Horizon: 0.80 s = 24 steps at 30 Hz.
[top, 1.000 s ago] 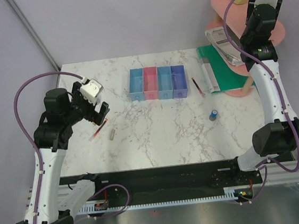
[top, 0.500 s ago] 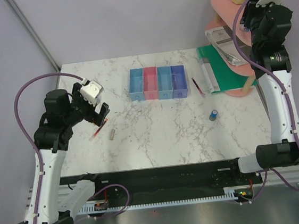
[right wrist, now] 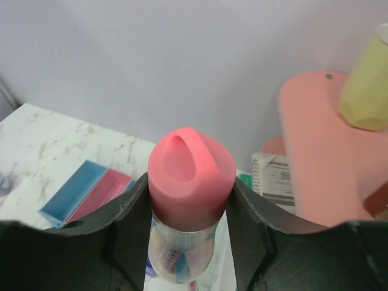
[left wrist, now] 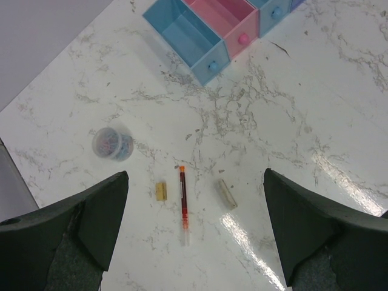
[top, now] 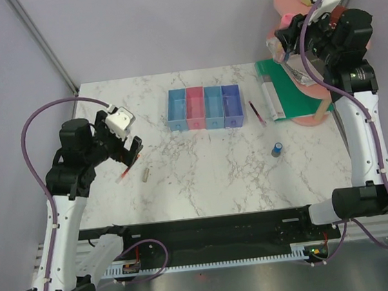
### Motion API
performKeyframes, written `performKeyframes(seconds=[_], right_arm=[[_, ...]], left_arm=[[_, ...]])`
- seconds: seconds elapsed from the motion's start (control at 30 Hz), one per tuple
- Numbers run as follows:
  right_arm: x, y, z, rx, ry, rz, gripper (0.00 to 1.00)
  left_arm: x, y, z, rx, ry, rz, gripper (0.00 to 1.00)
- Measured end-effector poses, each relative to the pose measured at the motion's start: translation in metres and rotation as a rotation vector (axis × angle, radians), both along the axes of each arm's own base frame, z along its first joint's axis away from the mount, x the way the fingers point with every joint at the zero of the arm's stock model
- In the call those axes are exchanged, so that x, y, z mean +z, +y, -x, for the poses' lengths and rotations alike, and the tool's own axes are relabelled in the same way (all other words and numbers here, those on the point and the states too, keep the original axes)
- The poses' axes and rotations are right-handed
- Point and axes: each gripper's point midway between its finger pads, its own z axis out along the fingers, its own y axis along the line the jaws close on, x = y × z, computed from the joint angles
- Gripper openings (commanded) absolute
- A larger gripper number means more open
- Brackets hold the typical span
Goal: Sort the stationery into containers
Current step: Pick up the stationery from the corner of the board, then place the stationery in the storage box.
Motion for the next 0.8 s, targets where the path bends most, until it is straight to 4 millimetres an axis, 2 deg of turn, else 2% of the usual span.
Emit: performKeyframes(seconds=[0.13,0.33,0.47,0.57,0.8], right_arm=[[-0.015,0.023,-0.001,0.119,0.045,-0.003,0.0],[-0.051,0.069,-0.003,0.263,0.131,0.023,0.0],[-0.08,0.093,-0.005,0.294,0.164,0.055,0.0],[-0.098,0.097,-0.02,0.261,0.177,0.068,0.0],[-0.147,0.084,-0.068,0.116,0.207,0.108,0.0]], left_arm=[[-0.005,0.001,0.003,-0.003,0.003,-0.007,1.0],[-0.013,0.001,0.004,-0.006,0.018,-0.014,1.0],[-0.016,0.001,0.004,-0.006,0.025,-0.016,1.0],[-0.016,0.001,0.004,-0.009,0.022,-0.02,1.0],[-0.015,0.006,0.007,-0.01,0.004,-0.054,1.0]])
